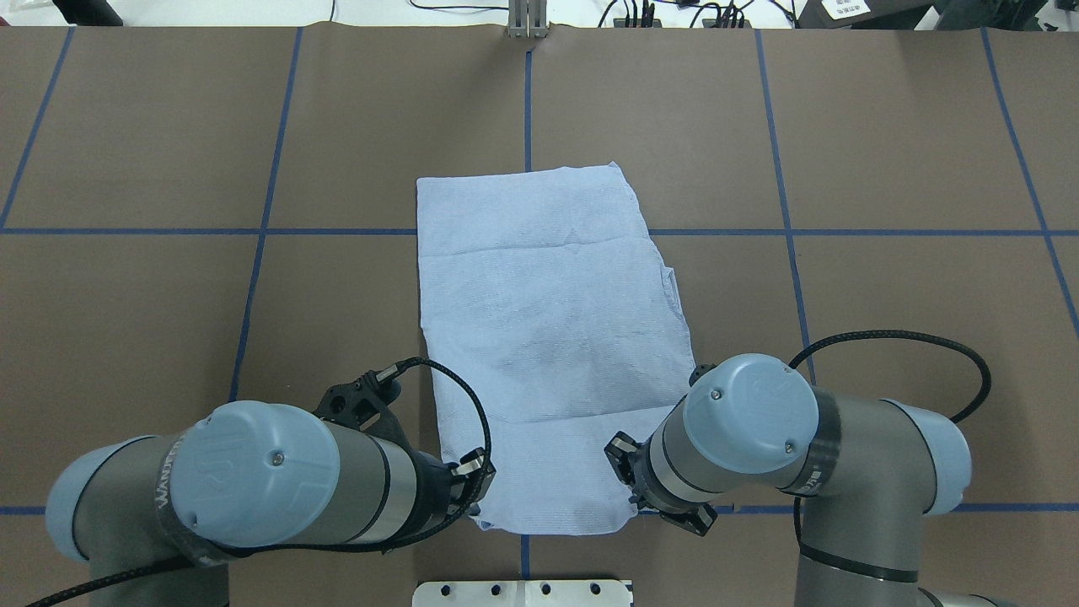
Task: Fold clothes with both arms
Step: 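Lift the near edge with both grippers and fold it away from the robot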
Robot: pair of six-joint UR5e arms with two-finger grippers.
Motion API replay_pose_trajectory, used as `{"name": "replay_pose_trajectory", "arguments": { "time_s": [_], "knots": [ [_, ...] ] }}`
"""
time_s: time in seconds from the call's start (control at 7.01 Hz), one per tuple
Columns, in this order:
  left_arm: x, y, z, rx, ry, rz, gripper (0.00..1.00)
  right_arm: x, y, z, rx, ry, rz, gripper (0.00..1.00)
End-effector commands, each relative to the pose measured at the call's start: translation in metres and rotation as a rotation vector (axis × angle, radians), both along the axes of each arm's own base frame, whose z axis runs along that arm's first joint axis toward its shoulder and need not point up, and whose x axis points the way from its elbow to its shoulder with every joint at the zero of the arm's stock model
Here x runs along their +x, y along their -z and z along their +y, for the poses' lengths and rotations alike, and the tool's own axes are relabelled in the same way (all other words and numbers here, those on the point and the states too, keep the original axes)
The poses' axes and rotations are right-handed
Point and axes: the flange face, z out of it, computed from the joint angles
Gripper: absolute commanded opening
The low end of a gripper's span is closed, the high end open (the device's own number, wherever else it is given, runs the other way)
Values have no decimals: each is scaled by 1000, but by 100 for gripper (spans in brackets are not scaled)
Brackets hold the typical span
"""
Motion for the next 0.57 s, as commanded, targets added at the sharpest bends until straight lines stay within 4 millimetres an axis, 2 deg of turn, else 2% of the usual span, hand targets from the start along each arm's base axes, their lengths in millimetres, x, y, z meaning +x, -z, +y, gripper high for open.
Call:
{"name": "replay_pose_trajectory", "arguments": {
  "time_s": [0.0,0.14,0.43],
  "knots": [
    [-17,16,42,-21,-105,-1,0,19,21,21,-112,135,-59,0],
    [-34,24,57,-47,-149,2,0,26,29,27,-135,170,-83,0],
    [-68,39,72,-84,-222,14,0,54,43,41,-140,189,-91,0]
  ]
}}
